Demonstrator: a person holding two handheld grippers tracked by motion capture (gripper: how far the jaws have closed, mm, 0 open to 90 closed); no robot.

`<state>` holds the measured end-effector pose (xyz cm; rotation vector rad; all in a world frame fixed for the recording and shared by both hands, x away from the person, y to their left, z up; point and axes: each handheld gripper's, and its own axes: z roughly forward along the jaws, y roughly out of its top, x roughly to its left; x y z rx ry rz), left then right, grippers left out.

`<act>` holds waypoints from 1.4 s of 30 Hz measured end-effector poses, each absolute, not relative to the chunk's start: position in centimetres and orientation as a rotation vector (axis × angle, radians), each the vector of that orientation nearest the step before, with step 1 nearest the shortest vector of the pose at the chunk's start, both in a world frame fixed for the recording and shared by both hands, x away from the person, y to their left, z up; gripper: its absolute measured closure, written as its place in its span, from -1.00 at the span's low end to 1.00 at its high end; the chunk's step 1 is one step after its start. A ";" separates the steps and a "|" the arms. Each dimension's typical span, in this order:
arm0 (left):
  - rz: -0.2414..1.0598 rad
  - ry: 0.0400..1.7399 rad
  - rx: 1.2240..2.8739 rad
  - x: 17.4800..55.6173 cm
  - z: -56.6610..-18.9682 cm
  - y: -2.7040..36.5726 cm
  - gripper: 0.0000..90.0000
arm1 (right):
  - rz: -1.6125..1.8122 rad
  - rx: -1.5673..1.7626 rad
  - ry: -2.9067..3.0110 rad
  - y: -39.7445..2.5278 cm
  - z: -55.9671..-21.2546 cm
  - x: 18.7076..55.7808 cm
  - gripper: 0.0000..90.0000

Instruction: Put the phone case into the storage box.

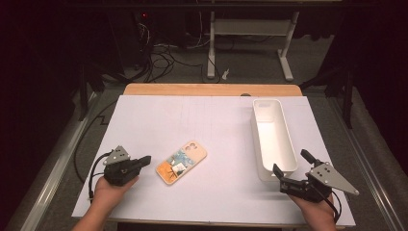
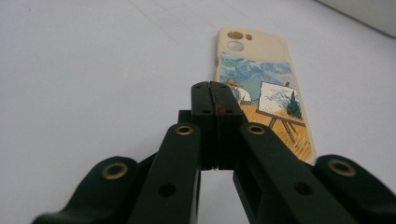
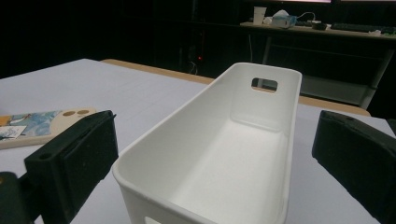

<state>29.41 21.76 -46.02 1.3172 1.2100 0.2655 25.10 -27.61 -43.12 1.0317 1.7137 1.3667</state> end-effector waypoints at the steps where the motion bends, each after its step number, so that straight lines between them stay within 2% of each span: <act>1: 0.268 1.198 1.282 29.3 -45.6 22.1 0.99 | 1.368 1.032 1.712 -27.5 -43.1 25.1 -0.98; 12: 0.278 1.167 1.246 29.4 -45.1 23.0 0.91 | 1.359 1.035 1.713 -27.4 -43.2 25.2 -0.98; 16: 0.291 1.167 1.243 29.4 -45.1 23.0 0.81 | 1.363 1.040 1.712 -27.5 -43.3 25.2 -0.98; 19: 0.301 1.160 1.252 29.4 -45.1 22.9 0.71 | 1.379 1.045 1.706 -27.5 -43.2 25.1 -0.98; 23: 0.314 1.146 1.253 29.4 -44.9 22.8 0.47 | 1.383 1.040 1.700 -27.6 -43.1 25.0 -0.98; 26: 0.317 1.132 1.254 29.3 -44.8 22.8 0.41 | 1.388 1.040 1.698 -27.6 -43.1 24.9 -0.98; 29: 0.320 1.119 1.261 29.2 -44.8 22.8 0.24 | 1.391 1.035 1.696 -27.5 -43.0 24.9 -0.98; 30: 0.319 1.115 1.257 29.1 -44.7 22.8 0.24 | 1.392 1.034 1.697 -27.5 -43.0 24.9 -0.98; 36: 0.320 1.109 1.253 29.1 -44.7 22.7 -0.05 | 1.389 1.030 1.701 -27.4 -43.0 24.9 -0.98; 37: 0.324 1.112 1.250 29.2 -44.7 22.8 -0.15 | 1.390 1.030 1.699 -27.5 -43.0 24.9 -0.98; 42: 0.318 1.112 1.236 29.1 -44.6 22.9 -0.27 | 1.389 1.030 1.701 -27.5 -43.0 25.0 -0.98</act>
